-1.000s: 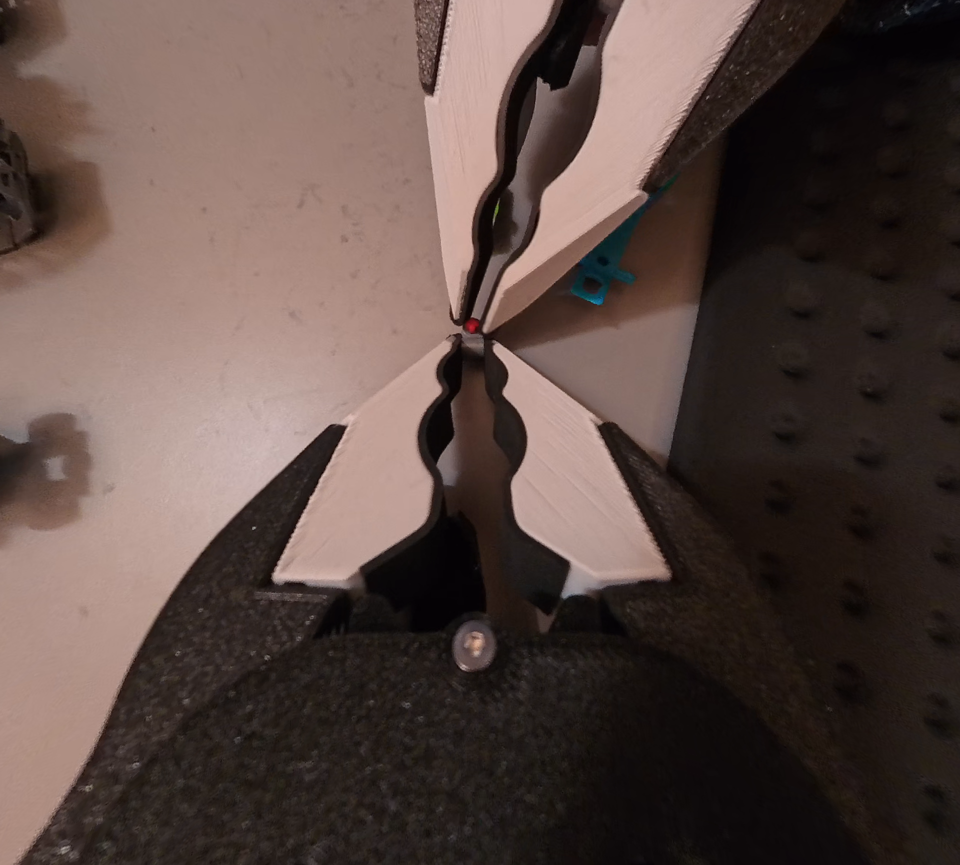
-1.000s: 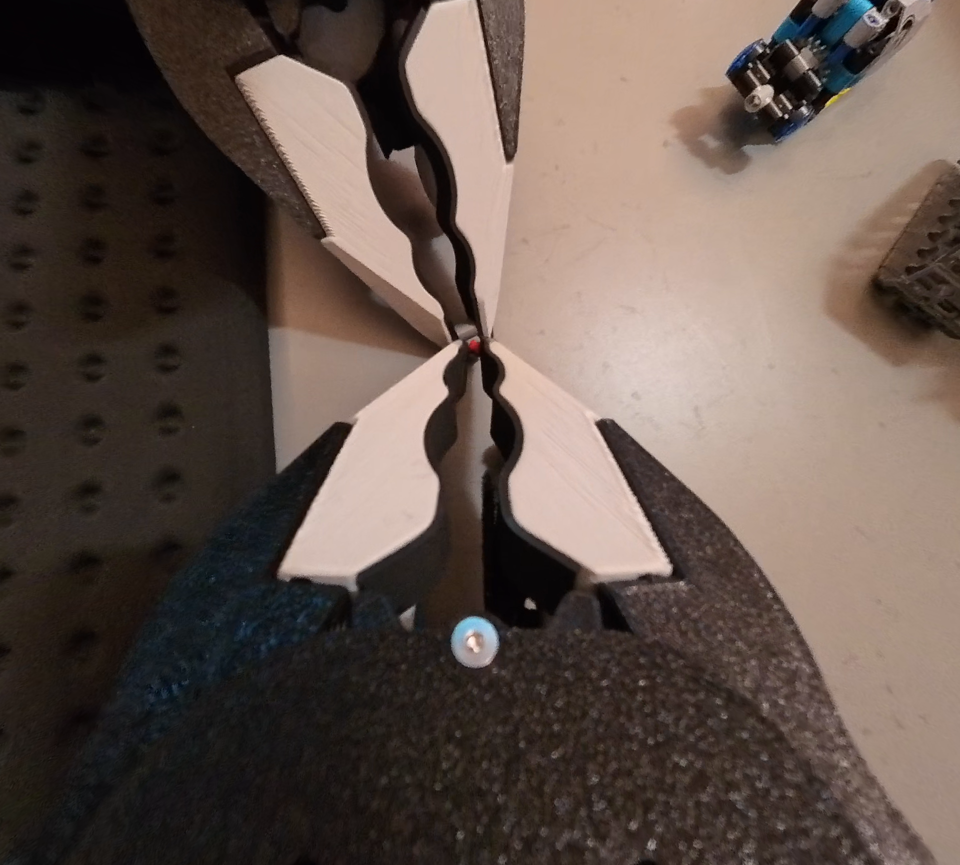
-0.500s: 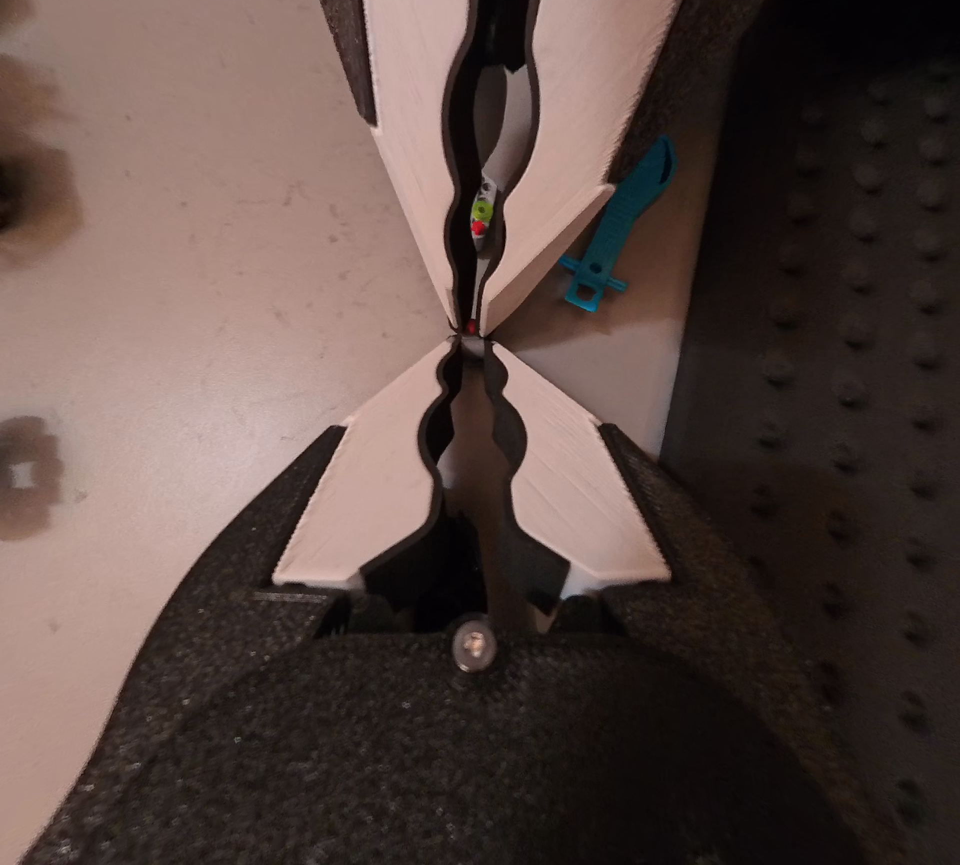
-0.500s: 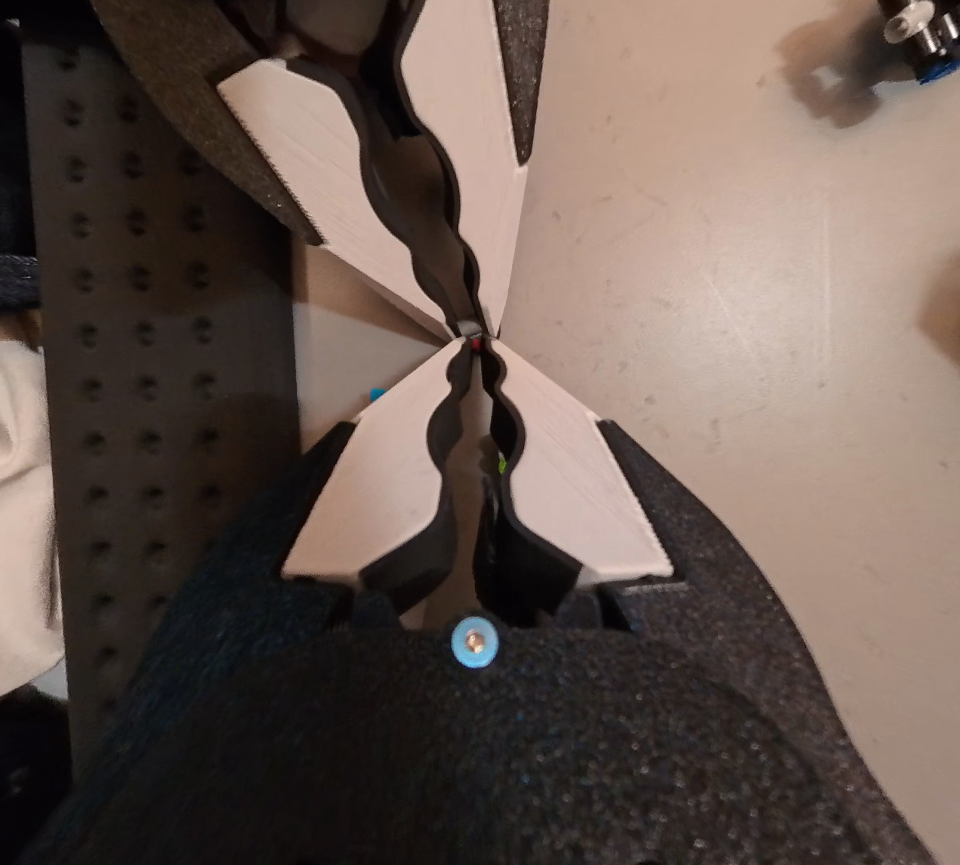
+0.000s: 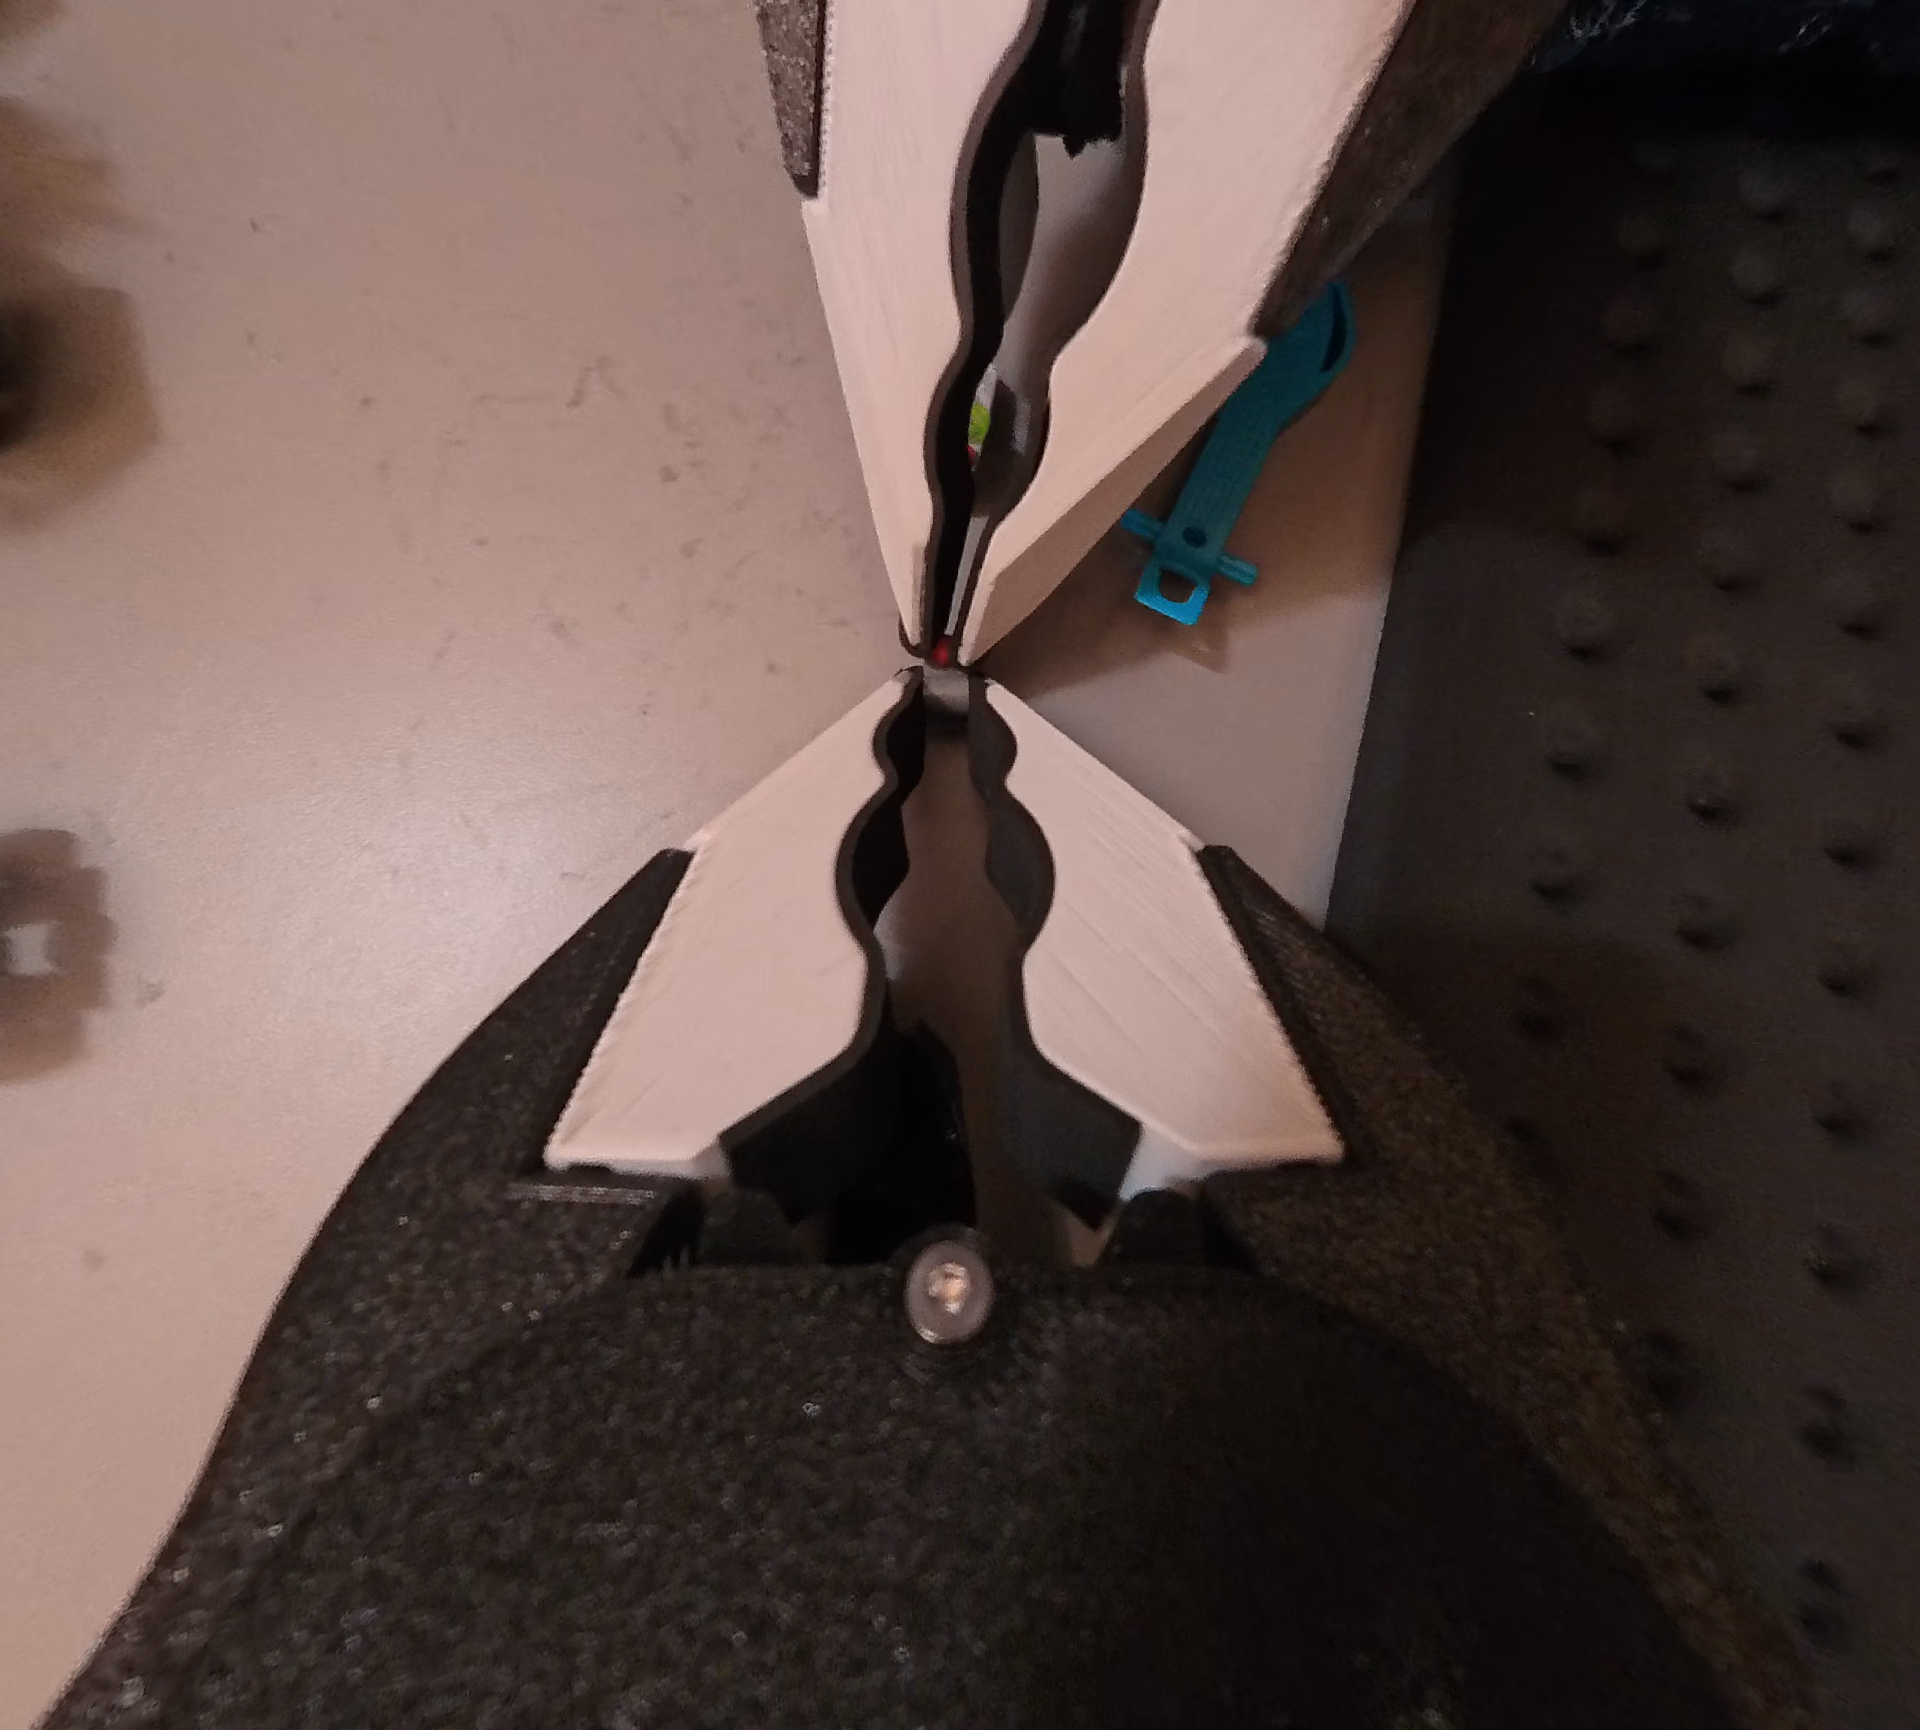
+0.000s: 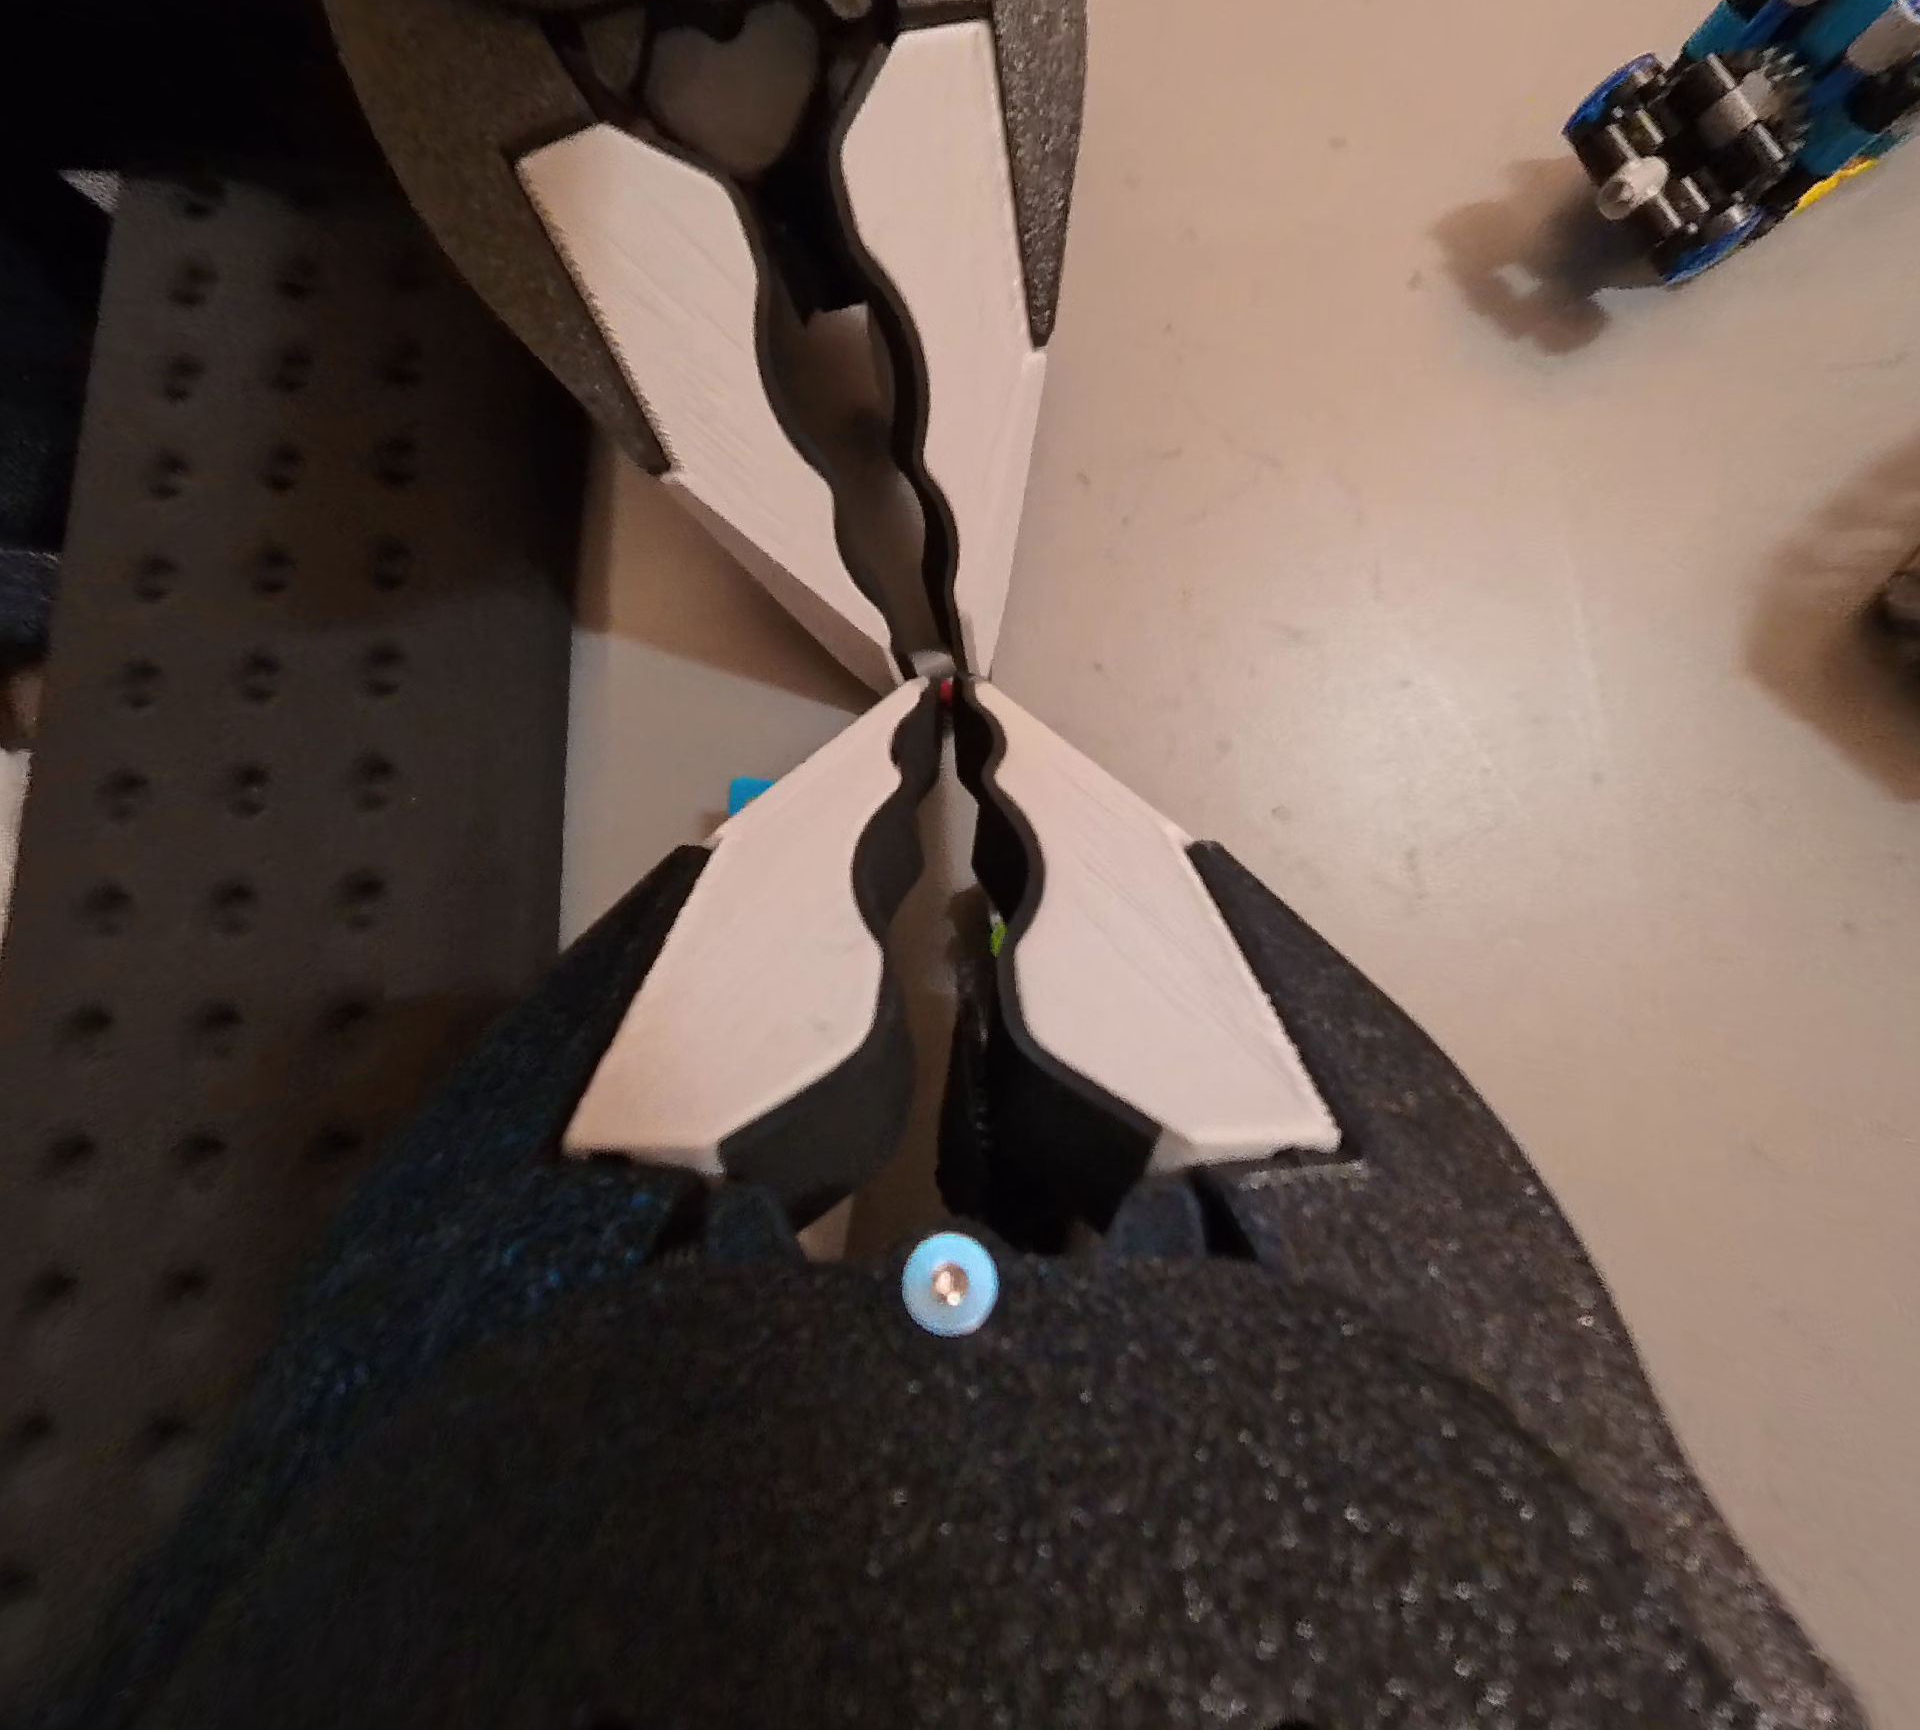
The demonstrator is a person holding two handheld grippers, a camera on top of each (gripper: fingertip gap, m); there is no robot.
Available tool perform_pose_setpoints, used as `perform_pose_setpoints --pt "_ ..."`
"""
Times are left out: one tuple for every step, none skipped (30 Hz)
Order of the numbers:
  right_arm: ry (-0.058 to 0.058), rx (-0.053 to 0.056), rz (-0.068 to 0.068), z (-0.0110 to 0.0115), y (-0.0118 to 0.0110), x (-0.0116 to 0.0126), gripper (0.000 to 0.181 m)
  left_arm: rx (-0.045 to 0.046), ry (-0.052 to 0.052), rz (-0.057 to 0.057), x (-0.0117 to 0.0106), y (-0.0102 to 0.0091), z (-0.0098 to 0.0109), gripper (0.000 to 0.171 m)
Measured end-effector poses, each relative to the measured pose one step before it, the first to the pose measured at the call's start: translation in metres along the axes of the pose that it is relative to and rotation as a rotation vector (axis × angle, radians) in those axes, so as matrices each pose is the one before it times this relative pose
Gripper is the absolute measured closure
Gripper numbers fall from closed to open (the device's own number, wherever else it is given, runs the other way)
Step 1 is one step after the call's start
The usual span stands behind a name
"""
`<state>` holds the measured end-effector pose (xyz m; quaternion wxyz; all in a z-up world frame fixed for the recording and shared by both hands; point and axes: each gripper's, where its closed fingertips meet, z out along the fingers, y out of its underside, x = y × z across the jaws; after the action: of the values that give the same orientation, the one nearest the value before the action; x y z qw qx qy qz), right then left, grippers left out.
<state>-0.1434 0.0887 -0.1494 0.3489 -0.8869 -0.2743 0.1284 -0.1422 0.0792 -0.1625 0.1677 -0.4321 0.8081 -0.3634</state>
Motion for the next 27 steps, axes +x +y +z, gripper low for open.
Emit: perform_pose_setpoints --pt "-0.0163 0.0162 0.0185 -0.00028 -0.00104 -0.00023 0.181 -0.00002 -0.0031 0.0019 -0.00022 0.00008 0.00008 0.165" --pt "-0.0083 0.0039 0.0081 -0.00024 -0.00003 -0.00015 0.181 -0.00006 -0.0030 0.0024 0.00000 0.00000 0.00004 0.164" --pt "0.0030 0.0140 -0.0070 -0.00067 -0.00181 0.00019 0.181 -0.00021 -0.0037 0.0023 -0.00009 0.00002 0.00003 0.164" --pt "-0.0103 0.1015 0.0226 -0.00737 -0.01521 -0.00036 0.181 -0.00030 0.0003 -0.0002 0.00011 0.00017 -0.00001 0.164" --pt "-0.0251 0.1504 0.0550 -0.01676 -0.02746 0.00126 0.181 0.00046 0.0024 -0.0009 0.00026 -0.00009 0.00005 0.164" --pt "0.0459 0.1165 -0.0024 -0.01783 -0.02221 0.01031 0.181 0.00057 -0.0012 0.0011 -0.00011 -0.00006 0.00002 0.164" --pt "0.0642 0.0148 -0.0040 -0.01188 -0.00480 0.01398 0.181 0.00007 -0.0021 0.0025 -0.00011 -0.00008 -0.00005 0.164" --pt "0.0422 -0.0757 -0.0142 -0.00356 0.01446 0.01020 0.181 0.00049 -0.0005 0.0003 0.00005 -0.00005 0.00002 0.164" --pt "-0.0234 -0.0767 0.0254 0.00314 0.01902 0.00024 0.181 0.00031 -0.0007 0.0011 -0.00010 -0.00008 0.00006 0.164" --pt "-0.0417 -0.0262 0.0186 0.00519 0.00945 -0.00595 0.181 0.00054 0.0005 0.0021 0.00001 -0.00019 0.00001 0.164" --pt "-0.0199 -0.0088 -0.0212 0.00502 0.00178 -0.00662 0.181 0.00083 0.0005 0.0051 0.00007 -0.00019 0.00000 0.164" --pt "-0.0092 -0.0187 -0.0344 0.00508 0.00143 -0.00478 0.181 0.00020 -0.0063 0.0101 -0.00020 -0.00024 -0.00002 0.164" --pt "-0.0205 -0.0226 -0.0254 0.00564 0.00434 -0.00450 0.181 -0.00035 -0.0118 0.0128 -0.00025 -0.00004 -0.00007 0.164" --pt "-0.0141 -0.0404 -0.0058 0.00571 0.00797 -0.00212 0.181 -0.00008 -0.0063 0.0072 0.00005 -0.00003 0.00001 0.164" --pt "0.0132 -0.0570 0.0023 0.00486 0.00959 0.00232 0.179 0.00003 0.0003 -0.0009 -0.00004 -0.00002 0.00002 0.164" --pt "0.0317 -0.0345 -0.0031 0.00351 0.00570 0.00472 0.173 -0.00017 0.0019 -0.0024 -0.00007 0.00002 0.00000 0.164" --pt "0.0102 -0.0050 -0.0122 0.00185 0.00122 0.00085 0.171 -0.00009 0.0042 -0.0049 0.00002 -0.00004 0.00006 0.164" --pt "0.0011 0.0131 -0.0096 0.00019 -0.00283 -0.00081 0.171 -0.00004 0.0053 -0.0065 0.00011 0.00003 -0.00002 0.164" --pt "-0.0024 0.0253 -0.0070 -0.00094 -0.00560 -0.00170 0.171 -0.00014 0.0023 -0.0030 -0.00010 -0.00001 0.00002 0.164" --pt "-0.0163 0.0254 -0.0062 -0.00088 -0.00529 -0.00386 0.171 -0.00012 0.0000 0.0001 0.00000 0.00002 -0.00001 0.164" --pt "-0.0143 0.0117 -0.0020 -0.00014 -0.00248 -0.00291 0.172 -0.00003 0.0004 -0.0005 0.00009 0.00000 0.00000 0.164" --pt "-0.0047 -0.0040 0.0026 0.00058 0.00077 -0.00104 0.172 -0.00005 0.0003 -0.0004 -0.00007 -0.00001 0.00001 0.164" --pt "-0.0193 -0.0084 0.0028 0.00128 0.00194 -0.00295 0.173 -0.00008 -0.0006 0.0007 0.00000 -0.00004 -0.00009 0.164" --pt "-0.0107 -0.0055 0.0063 0.00161 0.00152 -0.00139 0.173 0.00000 -0.0003 0.0004 0.00007 0.00002 -0.00002 0.164" --pt "-0.0026 -0.0045 0.0036 0.00141 0.00097 -0.00030 0.173 0.00003 0.0004 -0.0003 -0.00001 0.00003 -0.00004 0.164" --pt "-0.0064 -0.0054 -0.0020 0.00153 0.00101 -0.00104 0.173 -0.00001 0.0000 0.0002 -0.00001 -0.00007 -0.00007 0.164" --pt "-0.0017 -0.0079 -0.0020 0.00155 0.00158 -0.00034 0.174 -0.00002 -0.0008 0.0011 0.00004 -0.00002 0.00002 0.164"
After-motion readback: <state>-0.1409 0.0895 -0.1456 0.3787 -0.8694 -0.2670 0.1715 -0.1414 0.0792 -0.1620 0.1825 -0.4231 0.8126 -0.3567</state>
